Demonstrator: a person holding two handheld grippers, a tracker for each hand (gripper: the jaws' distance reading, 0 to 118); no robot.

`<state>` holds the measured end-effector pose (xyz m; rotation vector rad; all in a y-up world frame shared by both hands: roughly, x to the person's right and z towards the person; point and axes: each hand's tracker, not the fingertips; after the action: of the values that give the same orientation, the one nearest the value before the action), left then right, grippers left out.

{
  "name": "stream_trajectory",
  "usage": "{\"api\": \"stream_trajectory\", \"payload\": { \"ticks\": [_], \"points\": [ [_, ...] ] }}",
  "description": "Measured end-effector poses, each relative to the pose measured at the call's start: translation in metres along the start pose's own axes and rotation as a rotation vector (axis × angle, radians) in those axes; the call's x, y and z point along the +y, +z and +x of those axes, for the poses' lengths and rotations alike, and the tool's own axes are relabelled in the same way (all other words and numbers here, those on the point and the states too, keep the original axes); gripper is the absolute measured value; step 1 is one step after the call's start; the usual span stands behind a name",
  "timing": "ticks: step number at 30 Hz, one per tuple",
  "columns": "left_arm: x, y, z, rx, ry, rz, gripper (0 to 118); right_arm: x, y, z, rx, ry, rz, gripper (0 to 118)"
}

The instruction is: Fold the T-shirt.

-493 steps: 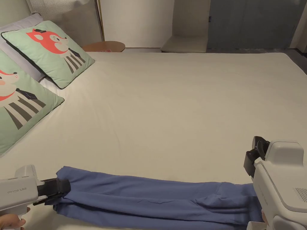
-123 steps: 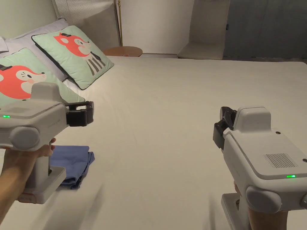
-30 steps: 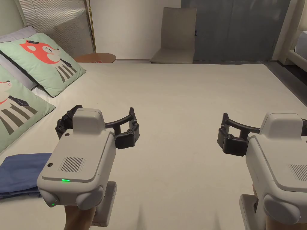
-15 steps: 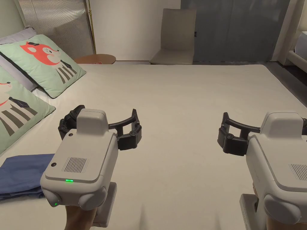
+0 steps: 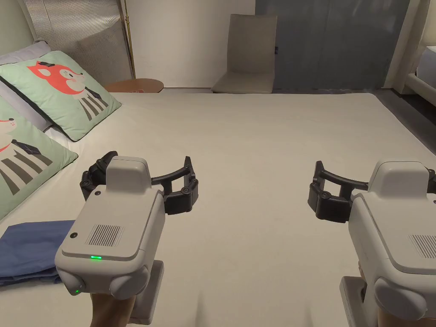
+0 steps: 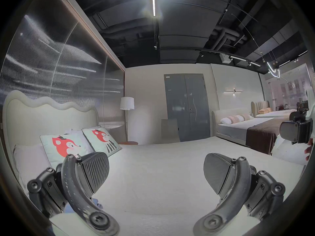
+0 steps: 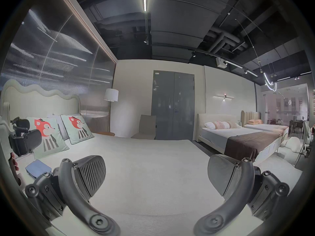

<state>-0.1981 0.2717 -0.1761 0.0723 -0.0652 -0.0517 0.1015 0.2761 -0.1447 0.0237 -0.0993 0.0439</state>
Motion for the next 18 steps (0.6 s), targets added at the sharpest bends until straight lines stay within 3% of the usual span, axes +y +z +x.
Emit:
{"api": "stream_trajectory", "payload": {
  "ticks": [18],
  "points": [
    [-0.0006, 0.0004, -0.0036, 0.005, 0.011, 0.002, 111, 0.0025, 0.0008, -0.0007, 0.005, 0.003, 0.011, 117]
  ]
}}
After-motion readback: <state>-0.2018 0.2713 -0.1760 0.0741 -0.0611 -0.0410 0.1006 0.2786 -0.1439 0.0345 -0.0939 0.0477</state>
